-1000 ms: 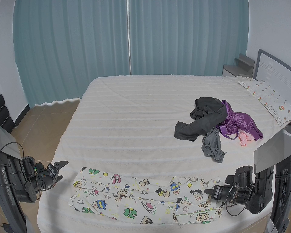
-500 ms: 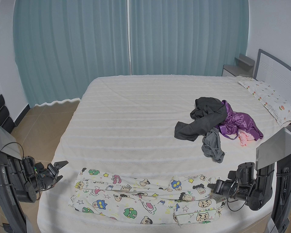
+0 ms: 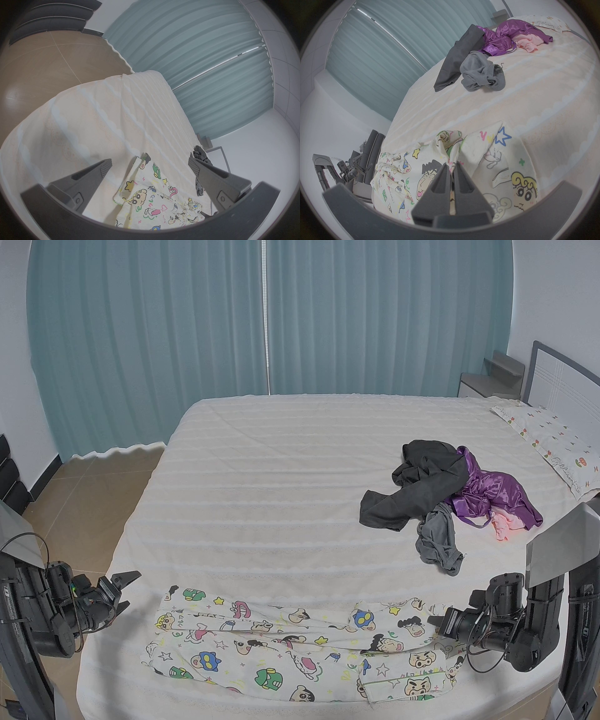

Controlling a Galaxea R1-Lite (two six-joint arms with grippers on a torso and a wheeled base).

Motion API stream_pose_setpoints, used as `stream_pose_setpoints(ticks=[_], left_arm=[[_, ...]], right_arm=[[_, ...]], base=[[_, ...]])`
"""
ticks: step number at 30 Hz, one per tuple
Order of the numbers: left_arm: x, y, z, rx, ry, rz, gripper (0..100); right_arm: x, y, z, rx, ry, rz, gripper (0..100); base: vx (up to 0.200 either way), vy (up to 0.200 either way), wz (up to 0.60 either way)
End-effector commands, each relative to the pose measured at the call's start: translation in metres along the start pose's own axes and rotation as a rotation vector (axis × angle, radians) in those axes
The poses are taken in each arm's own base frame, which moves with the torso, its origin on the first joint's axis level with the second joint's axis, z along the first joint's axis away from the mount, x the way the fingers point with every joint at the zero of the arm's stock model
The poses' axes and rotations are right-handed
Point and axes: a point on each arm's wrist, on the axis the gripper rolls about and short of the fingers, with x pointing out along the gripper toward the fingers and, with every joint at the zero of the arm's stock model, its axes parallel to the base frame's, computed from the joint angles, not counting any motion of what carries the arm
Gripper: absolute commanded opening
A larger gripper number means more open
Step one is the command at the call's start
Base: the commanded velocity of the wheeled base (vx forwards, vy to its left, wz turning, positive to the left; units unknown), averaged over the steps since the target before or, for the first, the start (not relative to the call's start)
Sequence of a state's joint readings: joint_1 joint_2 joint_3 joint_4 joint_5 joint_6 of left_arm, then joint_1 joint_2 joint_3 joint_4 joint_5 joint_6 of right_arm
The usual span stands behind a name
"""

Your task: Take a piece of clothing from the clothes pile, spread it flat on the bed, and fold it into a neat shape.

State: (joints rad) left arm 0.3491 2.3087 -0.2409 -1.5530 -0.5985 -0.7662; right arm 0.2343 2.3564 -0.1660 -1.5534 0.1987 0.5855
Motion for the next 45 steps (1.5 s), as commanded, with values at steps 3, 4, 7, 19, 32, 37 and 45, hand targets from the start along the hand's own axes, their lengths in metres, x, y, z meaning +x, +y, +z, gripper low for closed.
stream_pose_setpoints(ticks=[3,4,7,19,32,37,45], left_arm=[[0.000,-0.001,0.001,0.008,-0.010,-0.009,100],[0.000,-0.001,0.001,0.008,-0.010,-0.009,100],[0.000,-0.001,0.001,0.008,-0.010,-0.009,100],[0.004,-0.017,0.002,0.068,-0.006,-0.062,100],[0.063,-0.046,0.011,0.246,0.176,-0.057,100],[0.056,-0.053,0.014,0.267,0.276,0.019,100],[0.056,-0.057,0.010,0.269,0.353,0.058,100]], right_arm=[[0.002,-0.005,-0.007,-0.022,0.024,-0.014,0],[0.003,-0.005,-0.007,-0.027,0.026,-0.017,0],[0.003,-0.005,-0.007,-0.036,0.027,-0.018,100],[-0.019,0.000,-0.009,-0.038,0.033,-0.024,100],[-0.033,0.006,0.012,-0.047,-0.138,-0.105,100],[-0.030,0.008,0.007,-0.054,-0.117,-0.099,100],[-0.026,0.007,0.004,-0.057,-0.097,-0.104,100]], base=[[0.000,0.000,0.00],[0.000,0.000,0.00],[0.000,0.000,0.00],[0.000,0.000,0.00],[0.000,0.000,0.00],[0.000,0.000,0.00],[0.000,0.000,0.00]])
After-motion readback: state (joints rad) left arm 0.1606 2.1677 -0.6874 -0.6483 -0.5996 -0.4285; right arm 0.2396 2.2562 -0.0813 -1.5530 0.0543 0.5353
